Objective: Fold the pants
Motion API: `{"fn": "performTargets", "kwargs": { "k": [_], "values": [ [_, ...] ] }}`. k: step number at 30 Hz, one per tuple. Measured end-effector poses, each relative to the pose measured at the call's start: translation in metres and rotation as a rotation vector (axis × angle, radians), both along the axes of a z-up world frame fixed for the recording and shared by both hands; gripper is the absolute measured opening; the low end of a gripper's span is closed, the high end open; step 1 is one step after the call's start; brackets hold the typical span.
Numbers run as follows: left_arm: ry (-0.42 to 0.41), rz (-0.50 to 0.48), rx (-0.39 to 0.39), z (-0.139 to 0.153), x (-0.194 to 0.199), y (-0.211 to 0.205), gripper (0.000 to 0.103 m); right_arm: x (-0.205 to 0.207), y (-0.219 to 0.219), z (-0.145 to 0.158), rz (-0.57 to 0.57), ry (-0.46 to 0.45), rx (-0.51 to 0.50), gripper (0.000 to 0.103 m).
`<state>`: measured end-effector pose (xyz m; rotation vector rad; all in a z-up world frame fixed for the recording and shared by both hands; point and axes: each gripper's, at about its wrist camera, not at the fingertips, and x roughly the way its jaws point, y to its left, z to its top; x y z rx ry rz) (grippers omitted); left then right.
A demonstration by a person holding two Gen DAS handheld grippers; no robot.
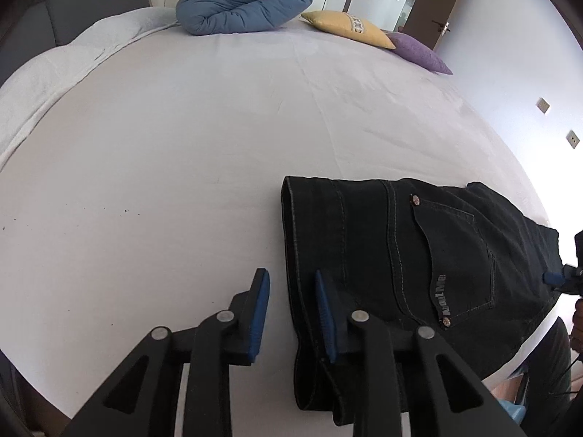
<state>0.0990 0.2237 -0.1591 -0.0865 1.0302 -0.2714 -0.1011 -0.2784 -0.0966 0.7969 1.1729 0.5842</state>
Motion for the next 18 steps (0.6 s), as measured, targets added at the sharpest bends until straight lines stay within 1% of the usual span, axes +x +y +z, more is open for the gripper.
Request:
{"fn": "performTargets", "kwargs": {
  "k": [1,2,4,5,7,9,10,11,12,14,15,16,17,18],
  "values": [
    [0.015,-0.013,0.027,-0.001,0.0,-0.005,0.028,0.009,0.016,0.007,0.041,-0.028,0.04,0.045],
    [0.027,-0.027,0.057,-0.003,0.001,-0.01,0.028,0.019,0.04,0.014,0.102,-0.056,0.051,0.045],
    [0.029,-0.038,0.095,-0.005,0.002,-0.019,0.028,0.035,0.084,0.014,0.215,-0.074,0.025,0.045],
    [0.023,-0.027,0.092,-0.003,0.001,-0.02,0.028,0.041,0.103,0.007,0.265,-0.052,0.032,0.045],
    [0.015,-0.008,0.055,0.001,0.003,-0.019,0.028,0.049,0.141,-0.029,0.337,0.076,0.01,0.045],
    [0.02,-0.002,0.082,0.0,0.006,-0.02,0.028,0.046,0.168,-0.068,0.386,0.189,-0.038,0.046],
    [0.027,0.002,0.102,0.0,0.006,-0.019,0.028,0.042,0.175,-0.081,0.395,0.203,-0.057,0.045],
    [0.03,0.024,0.136,0.002,0.005,-0.017,0.028,0.037,0.177,-0.081,0.369,0.145,-0.053,0.045],
    [0.02,0.06,0.183,0.008,0.005,-0.013,0.028,0.035,0.176,-0.079,0.358,0.127,-0.052,0.045],
    [-0.032,0.128,0.272,0.028,0.001,-0.009,0.028,0.032,0.172,-0.08,0.337,0.107,-0.045,0.044],
    [-0.086,0.154,0.291,0.043,-0.004,-0.01,0.028,0.031,0.171,-0.082,0.328,0.1,-0.045,0.044],
    [-0.139,0.162,0.269,0.058,-0.008,-0.014,0.028,0.031,0.17,-0.083,0.319,0.09,-0.051,0.043],
    [-0.171,0.147,0.223,0.067,-0.01,-0.02,0.03,0.032,0.17,-0.084,0.307,0.083,-0.059,0.041],
    [-0.186,0.095,0.168,0.072,-0.011,-0.034,0.039,0.032,0.171,-0.084,0.294,0.08,-0.065,0.041]
  ]
}}
